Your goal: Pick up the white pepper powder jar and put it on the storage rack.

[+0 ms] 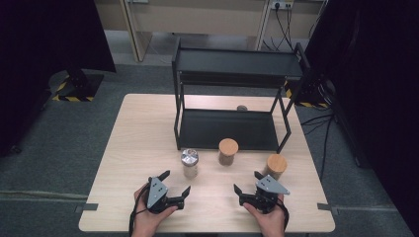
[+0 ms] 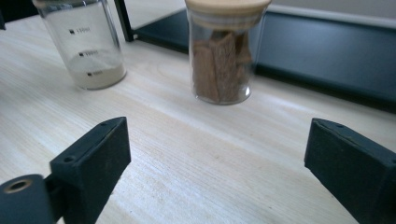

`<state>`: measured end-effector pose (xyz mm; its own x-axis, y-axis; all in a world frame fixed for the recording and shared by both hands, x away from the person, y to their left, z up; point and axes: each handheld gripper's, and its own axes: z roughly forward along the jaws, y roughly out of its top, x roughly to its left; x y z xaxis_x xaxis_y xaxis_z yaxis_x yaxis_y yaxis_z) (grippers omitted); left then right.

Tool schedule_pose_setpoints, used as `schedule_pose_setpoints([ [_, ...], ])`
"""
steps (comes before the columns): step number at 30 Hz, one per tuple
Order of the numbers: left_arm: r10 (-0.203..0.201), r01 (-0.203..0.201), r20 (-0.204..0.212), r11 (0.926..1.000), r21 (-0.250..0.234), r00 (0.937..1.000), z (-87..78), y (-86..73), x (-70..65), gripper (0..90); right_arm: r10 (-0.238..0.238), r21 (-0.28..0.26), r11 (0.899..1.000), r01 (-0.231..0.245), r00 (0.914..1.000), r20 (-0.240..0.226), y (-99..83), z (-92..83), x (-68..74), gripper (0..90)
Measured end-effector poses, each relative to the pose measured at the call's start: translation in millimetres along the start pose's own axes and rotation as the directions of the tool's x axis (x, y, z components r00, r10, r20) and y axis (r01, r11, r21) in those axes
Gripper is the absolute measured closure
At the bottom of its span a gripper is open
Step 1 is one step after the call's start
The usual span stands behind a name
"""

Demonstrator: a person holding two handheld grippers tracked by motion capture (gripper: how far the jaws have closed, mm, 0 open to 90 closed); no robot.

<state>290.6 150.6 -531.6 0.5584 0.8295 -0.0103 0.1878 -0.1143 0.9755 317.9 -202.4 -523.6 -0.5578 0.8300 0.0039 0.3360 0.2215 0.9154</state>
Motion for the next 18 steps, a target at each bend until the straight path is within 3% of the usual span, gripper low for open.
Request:
schedule_pose_setpoints([
  [2, 0.004, -0.005, 0.018, 1.0, 0.008, 0.9998, -2.6, -0.5, -0.7, 8.9, -0.002, -0.01, 1.0, 0.002, 1.0, 0.0, -0.7, -1.4, 0.3, 8.5],
  [9, 0.001, -0.001, 0.017, 0.9997, -0.023, 0.9998, -7.5, -2.3, -1.7, 9.8, 0.055, -0.04, 0.998, -0.055, 0.9985, -0.005, -2.3, -4.6, -5.8, 9.1],
  [18, 0.012, -0.012, 0.002, 0.9989, -0.046, 0.9999, -8.1, -2.5, -2.9, 12.0, 0.012, -0.047, 0.999, -0.012, 0.9999, 0.002, -2.6, -5.3, -1.3, 9.1],
])
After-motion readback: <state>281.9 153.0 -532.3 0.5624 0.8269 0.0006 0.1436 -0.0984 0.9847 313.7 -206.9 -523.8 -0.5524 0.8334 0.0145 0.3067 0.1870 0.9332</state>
